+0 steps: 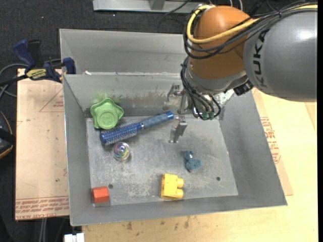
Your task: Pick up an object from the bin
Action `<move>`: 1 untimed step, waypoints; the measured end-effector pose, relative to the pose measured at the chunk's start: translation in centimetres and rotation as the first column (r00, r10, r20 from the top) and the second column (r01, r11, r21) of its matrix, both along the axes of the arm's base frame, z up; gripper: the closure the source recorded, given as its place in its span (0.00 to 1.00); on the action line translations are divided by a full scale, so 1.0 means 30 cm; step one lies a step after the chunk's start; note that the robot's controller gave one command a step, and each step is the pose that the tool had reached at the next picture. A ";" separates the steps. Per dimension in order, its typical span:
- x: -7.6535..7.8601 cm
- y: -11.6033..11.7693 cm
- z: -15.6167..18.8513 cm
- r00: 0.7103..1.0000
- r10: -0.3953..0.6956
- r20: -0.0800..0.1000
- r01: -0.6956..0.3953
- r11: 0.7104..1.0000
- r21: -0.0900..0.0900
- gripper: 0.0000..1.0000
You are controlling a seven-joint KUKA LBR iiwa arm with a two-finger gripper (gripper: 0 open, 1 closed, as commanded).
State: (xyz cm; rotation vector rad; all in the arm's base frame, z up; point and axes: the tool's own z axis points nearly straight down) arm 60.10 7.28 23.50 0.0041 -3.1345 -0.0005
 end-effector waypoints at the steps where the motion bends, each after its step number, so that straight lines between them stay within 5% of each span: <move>1: 0.149 0.112 -0.501 0.989 0.145 0.017 -0.145 0.989 0.001 0.00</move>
Offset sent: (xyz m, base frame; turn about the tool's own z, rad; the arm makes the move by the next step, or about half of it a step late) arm 0.0446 0.0344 -0.1650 -0.1471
